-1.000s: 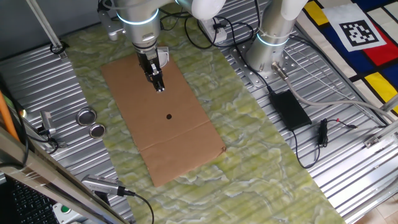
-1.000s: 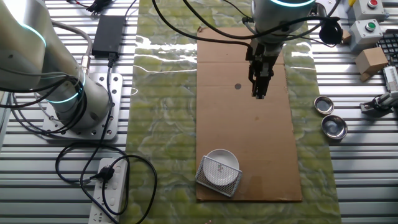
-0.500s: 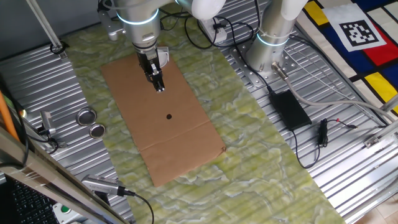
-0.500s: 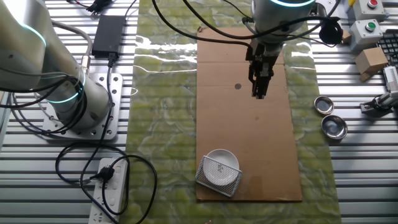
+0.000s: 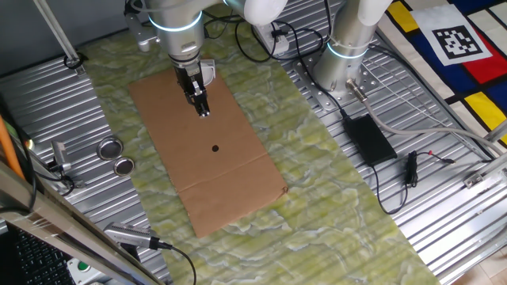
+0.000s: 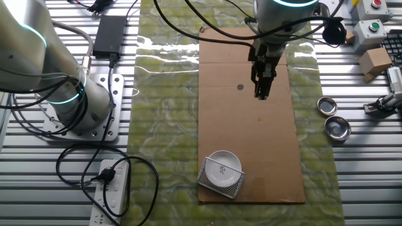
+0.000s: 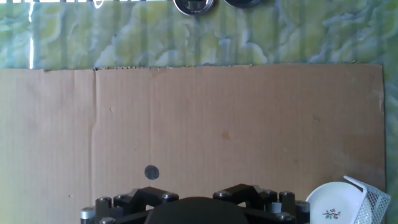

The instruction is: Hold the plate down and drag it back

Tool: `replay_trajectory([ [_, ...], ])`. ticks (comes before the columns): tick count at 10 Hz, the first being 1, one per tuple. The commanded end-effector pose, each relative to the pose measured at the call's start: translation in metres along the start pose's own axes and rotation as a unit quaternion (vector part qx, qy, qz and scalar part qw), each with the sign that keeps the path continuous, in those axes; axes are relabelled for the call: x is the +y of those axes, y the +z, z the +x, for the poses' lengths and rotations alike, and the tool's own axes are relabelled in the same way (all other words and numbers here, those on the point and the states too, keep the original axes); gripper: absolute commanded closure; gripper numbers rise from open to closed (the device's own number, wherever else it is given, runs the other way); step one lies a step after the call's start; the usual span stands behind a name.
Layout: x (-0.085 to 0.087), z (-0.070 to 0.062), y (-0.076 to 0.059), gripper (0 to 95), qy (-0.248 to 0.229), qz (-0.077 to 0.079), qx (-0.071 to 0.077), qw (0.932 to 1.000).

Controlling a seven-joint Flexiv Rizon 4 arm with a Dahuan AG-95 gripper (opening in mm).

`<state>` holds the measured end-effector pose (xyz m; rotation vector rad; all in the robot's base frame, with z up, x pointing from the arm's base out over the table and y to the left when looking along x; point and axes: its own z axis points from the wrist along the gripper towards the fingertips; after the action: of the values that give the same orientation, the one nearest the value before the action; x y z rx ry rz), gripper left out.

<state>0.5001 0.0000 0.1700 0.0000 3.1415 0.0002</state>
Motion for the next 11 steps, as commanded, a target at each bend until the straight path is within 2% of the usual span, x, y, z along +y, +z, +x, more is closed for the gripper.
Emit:
replay_trajectory([
  [1,0.0000,0.0001,0.0000,95.0,-0.202,-0.011,0.009,0.9793],
  [7,0.0000,0.0001,0.0000,95.0,-0.204,-0.009,0.010,0.9790],
  [10,-0.0005,0.0000,0.0009,95.0,-0.217,-0.011,0.017,0.9759],
  [11,-0.0057,0.0000,0.0049,95.0,-0.230,-0.010,0.019,0.9730],
])
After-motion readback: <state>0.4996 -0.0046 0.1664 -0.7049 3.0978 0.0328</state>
